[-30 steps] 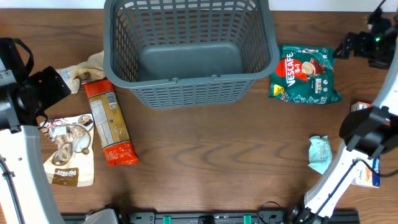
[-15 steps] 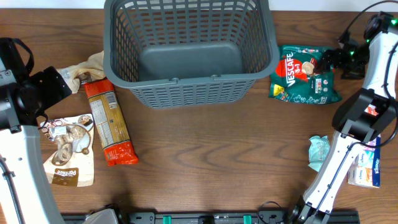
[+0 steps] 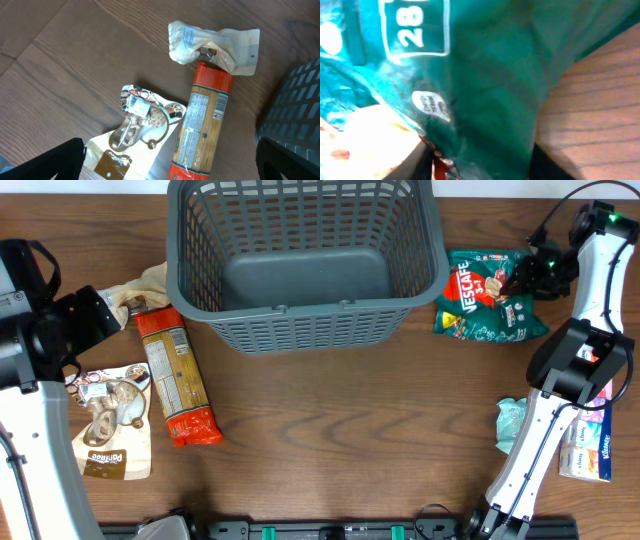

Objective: Pack container
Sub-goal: 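Grasp the green Nescafé bag with the right gripper and lift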

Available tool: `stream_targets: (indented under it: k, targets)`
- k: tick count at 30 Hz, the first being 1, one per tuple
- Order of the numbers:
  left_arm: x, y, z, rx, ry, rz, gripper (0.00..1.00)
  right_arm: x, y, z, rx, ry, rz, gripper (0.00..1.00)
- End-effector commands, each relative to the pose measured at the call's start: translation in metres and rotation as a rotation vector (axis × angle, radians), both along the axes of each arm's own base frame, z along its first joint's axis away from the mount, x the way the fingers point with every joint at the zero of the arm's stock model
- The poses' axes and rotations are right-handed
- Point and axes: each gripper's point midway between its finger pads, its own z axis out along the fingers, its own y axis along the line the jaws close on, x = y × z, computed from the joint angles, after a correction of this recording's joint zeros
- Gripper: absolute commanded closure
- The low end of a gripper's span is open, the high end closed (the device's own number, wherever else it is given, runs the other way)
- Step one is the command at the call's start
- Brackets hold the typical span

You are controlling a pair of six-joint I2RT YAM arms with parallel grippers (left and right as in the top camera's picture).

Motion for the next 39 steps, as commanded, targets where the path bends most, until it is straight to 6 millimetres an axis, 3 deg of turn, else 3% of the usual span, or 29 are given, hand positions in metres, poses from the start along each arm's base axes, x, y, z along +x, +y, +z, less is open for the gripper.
stream_targets:
  k: [1, 2, 11, 16, 20, 25, 30, 33, 39]
  targets:
    - [0.001, 0.000, 0.005, 0.006, -0.009, -0.007, 0.01, -0.007, 0.010, -0.051, -0.007, 0.097, 0.028, 0.78]
    - [0.001, 0.000, 0.005, 0.006, -0.009, -0.007, 0.01, -0.007, 0.010, -0.051, -0.007, 0.098, 0.030, 0.99]
    - [0.002, 0.000, 0.005, 0.007, -0.009, -0.008, 0.01, -0.010, 0.014, -0.047, -0.001, 0.115, 0.015, 0.99]
    - [0.001, 0.000, 0.005, 0.007, -0.009, -0.008, 0.01, -0.013, 0.017, -0.026, -0.007, 0.112, 0.010, 0.99]
    - [0.001, 0.000, 0.005, 0.007, -0.008, -0.008, 0.01, -0.007, 0.019, 0.019, -0.049, 0.039, 0.012, 0.99]
    - [0.001, 0.000, 0.004, 0.012, -0.001, -0.017, 0.01, 0.002, 0.022, 0.106, -0.170, -0.128, 0.024, 0.99]
    - [-0.001, -0.001, 0.003, 0.015, 0.012, -0.029, 0.01, -0.003, 0.029, 0.186, -0.260, -0.286, 0.023, 0.99]
    - [-0.002, -0.001, 0.003, 0.015, 0.015, -0.029, 0.01, -0.012, 0.032, 0.221, -0.286, -0.355, 0.012, 0.99]
    - [-0.002, -0.001, 0.003, 0.015, 0.015, -0.029, 0.01, -0.029, 0.036, 0.273, -0.318, -0.461, -0.008, 0.99]
